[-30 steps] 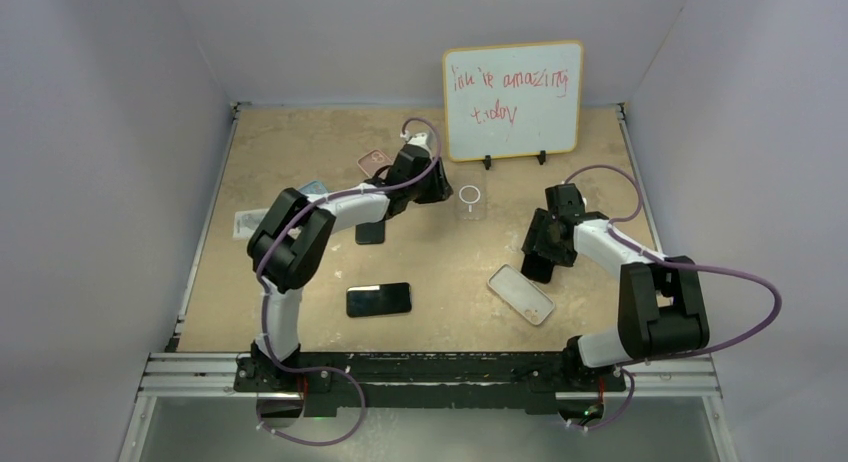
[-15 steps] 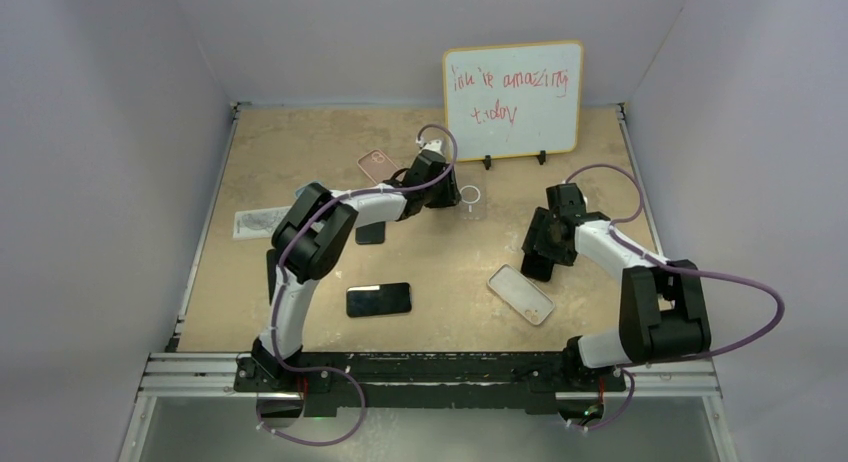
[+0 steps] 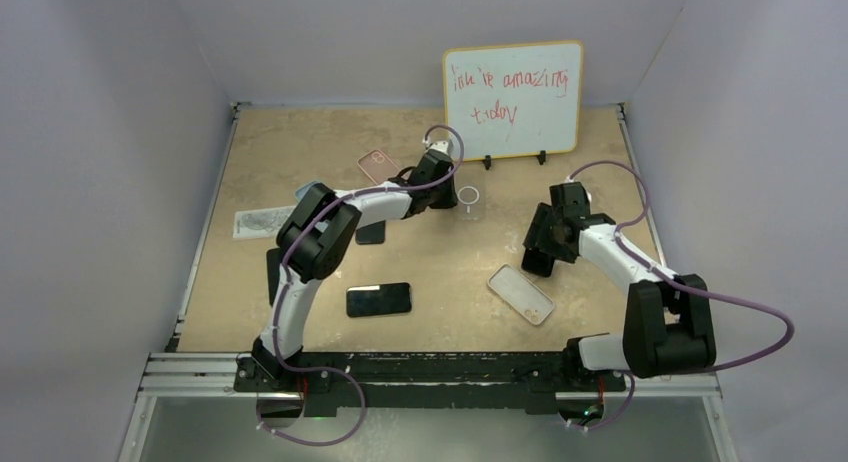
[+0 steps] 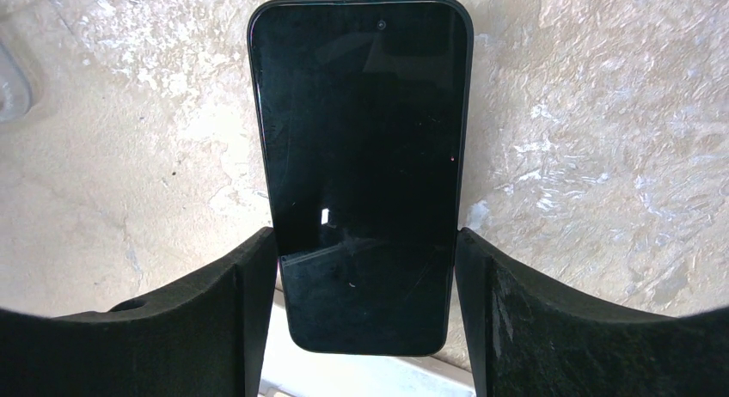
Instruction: Put the phone into the phone case
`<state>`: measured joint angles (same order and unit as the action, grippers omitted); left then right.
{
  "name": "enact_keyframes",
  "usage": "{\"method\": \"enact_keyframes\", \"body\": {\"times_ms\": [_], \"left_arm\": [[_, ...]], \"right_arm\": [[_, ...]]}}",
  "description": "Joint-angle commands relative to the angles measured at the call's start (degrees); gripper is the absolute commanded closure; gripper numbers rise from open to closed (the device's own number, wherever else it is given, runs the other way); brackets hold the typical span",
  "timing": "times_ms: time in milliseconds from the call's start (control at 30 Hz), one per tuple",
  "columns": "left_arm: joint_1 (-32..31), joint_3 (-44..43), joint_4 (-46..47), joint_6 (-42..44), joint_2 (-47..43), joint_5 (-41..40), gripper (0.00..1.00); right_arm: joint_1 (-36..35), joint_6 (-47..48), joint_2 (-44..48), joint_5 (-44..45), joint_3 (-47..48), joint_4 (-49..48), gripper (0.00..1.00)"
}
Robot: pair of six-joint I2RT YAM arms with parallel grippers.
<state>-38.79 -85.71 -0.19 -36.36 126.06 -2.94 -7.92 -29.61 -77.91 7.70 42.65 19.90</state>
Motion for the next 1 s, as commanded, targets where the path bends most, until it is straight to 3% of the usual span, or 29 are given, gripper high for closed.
{"method": "enact_keyframes", "body": {"times_ms": [0, 67, 367, 633, 700, 800, 867, 967], "left_arm": [[-0.6, 4.0, -6.0, 3.1, -4.2, -0.1, 0.93], [-0.5, 7.2, -6.8, 4.1, -7.3, -0.4, 1.00], [-1.7, 22.9, -7.1, 1.8, -21.0, -0.8, 1.00], [-5.7, 30.4, -10.0, -4.8, -28.4, -1.0, 0.99], [-6.7, 32.6, -9.2, -6.9, -30.6, -0.3, 0.94], [-7.8, 39.0, -2.6, -11.5, -35.3, 3.9, 0.75], [-7.8, 43.7, 6.6, -15.3, -38.7, 7.7, 0.62], [-7.4, 46.2, 11.3, -17.9, -42.1, 11.3, 0.50]], "right_arm": [[0.0, -0.8, 1.9, -1.7, 0.8, 0.7, 0.41], [-0.1, -0.9, 2.6, -3.3, 0.0, 0.6, 0.42], [-0.3, -2.7, 6.7, -9.9, -2.9, -0.9, 0.44], [-2.3, -6.0, 13.2, -15.4, -4.2, -0.4, 0.46], [-2.6, -6.4, 14.4, -16.6, -4.1, 0.6, 0.46], [-3.0, -7.1, 17.0, -17.1, -4.3, 1.7, 0.46], [-3.4, -7.4, 18.0, -18.0, -4.3, 2.2, 0.46], [-4.5, -8.4, 18.8, -19.2, -3.4, 3.2, 0.45]]}}
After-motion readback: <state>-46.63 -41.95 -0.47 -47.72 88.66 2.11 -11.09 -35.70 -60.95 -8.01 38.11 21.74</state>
